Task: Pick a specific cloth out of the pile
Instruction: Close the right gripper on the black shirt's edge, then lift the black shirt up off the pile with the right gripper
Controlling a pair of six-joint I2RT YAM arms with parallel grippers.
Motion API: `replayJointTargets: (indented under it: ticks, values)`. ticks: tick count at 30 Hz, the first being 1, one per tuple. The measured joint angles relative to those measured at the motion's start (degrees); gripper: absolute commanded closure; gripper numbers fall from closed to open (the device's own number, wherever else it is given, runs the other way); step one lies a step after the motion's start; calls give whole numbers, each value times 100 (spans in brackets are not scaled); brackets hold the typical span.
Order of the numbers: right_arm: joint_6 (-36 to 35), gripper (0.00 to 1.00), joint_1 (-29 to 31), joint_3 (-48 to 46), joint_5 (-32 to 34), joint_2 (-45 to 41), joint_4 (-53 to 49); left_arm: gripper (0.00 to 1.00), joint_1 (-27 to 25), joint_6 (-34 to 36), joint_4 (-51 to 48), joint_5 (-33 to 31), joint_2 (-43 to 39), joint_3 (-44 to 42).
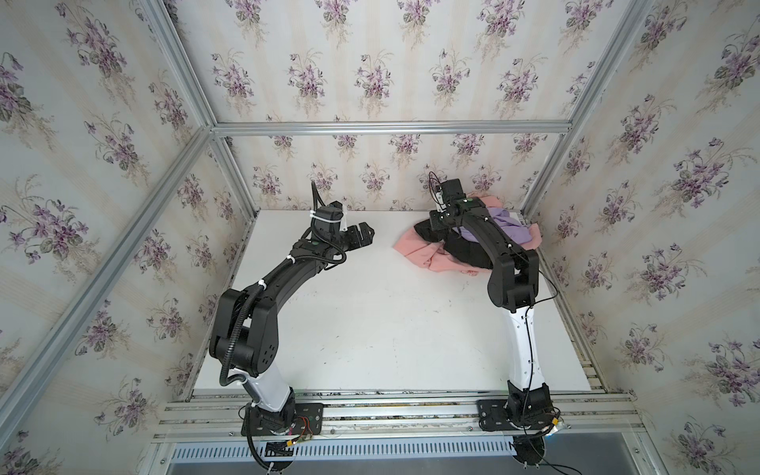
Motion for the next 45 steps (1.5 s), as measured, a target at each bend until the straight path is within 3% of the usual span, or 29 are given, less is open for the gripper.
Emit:
replayJointTargets:
  ticks: [26,45]
  values:
    - [-4,100,-22,-201,122,-874,39,0,-66,0,-7,35,-249,-114]
    - [219,100,-48,-942,-61,-1921,601,0,-70,105,22,50,-660,-483]
